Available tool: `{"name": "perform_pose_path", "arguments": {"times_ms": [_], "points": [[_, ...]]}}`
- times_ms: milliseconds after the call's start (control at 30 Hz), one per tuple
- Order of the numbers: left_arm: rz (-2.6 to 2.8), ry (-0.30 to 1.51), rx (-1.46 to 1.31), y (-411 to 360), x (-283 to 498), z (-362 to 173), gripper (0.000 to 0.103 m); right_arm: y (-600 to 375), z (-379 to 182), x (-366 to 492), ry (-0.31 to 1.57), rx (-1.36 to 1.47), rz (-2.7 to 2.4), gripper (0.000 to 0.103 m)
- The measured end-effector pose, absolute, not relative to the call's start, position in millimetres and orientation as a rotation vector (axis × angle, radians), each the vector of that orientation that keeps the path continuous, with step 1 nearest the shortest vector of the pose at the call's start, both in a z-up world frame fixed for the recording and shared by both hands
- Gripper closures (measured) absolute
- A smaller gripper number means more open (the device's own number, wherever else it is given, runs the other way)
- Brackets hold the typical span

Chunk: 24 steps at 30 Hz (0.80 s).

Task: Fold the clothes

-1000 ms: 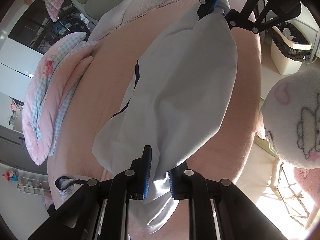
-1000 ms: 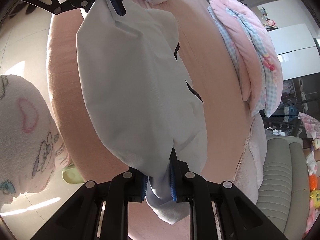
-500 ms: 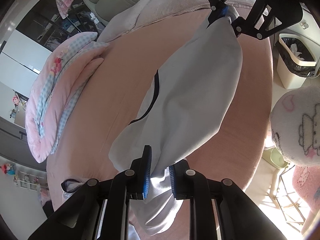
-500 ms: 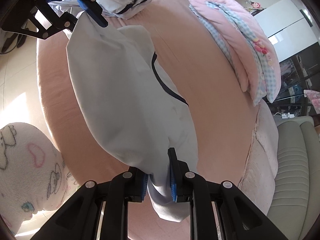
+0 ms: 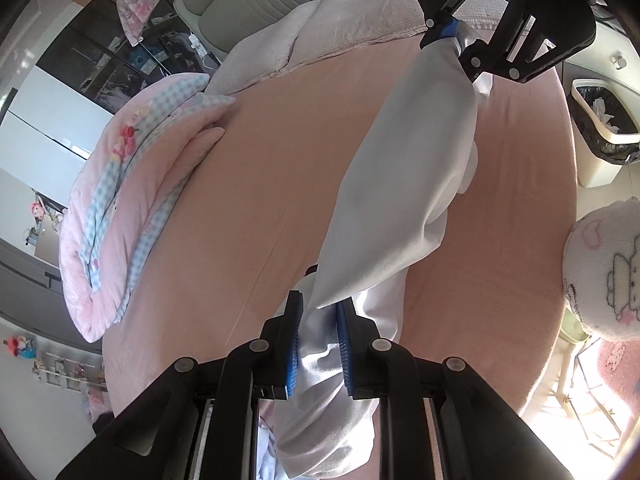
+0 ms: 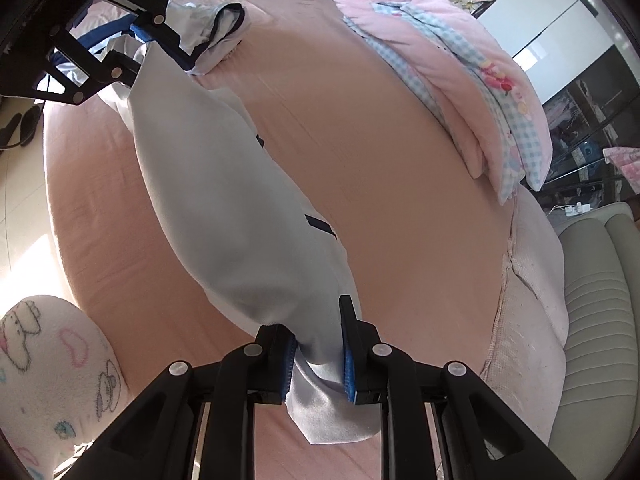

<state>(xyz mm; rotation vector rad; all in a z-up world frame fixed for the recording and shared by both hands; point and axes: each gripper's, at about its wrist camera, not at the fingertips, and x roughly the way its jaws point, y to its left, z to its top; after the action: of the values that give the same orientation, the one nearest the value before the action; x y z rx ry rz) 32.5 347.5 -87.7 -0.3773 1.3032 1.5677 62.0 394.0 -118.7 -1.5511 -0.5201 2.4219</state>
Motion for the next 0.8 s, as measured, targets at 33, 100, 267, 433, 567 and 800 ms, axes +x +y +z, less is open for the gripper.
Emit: {"name": "perform_pose_path", "arguments": {"times_ms": [33, 100, 267, 433, 567, 800], "points": [[1.571, 1.293, -0.383, 349, 30, -86, 0.087, 399, -117, 60, -0.478, -1.547, 2.435, 0.085], [1.570, 1.258, -0.412, 353, 22, -84, 0.087, 411, -115, 56, -0.390, -1.541, 2.461, 0.085], [1.528, 1.147, -0.575, 365, -7, -83, 0.086, 438, -114, 47, -0.182, -1.536, 2.508, 0.085], [1.496, 1.029, -0.730, 374, -36, -82, 0.075, 457, -118, 39, -0.022, -1.533, 2.538, 0.085], [1.499, 0.901, -0.857, 371, -58, -83, 0.053, 472, -122, 37, 0.134, -1.510, 2.558, 0.084], [1.488, 0.745, -1.034, 362, -86, -95, 0.033, 492, -127, 37, 0.301, -1.480, 2.566, 0.071]]}}
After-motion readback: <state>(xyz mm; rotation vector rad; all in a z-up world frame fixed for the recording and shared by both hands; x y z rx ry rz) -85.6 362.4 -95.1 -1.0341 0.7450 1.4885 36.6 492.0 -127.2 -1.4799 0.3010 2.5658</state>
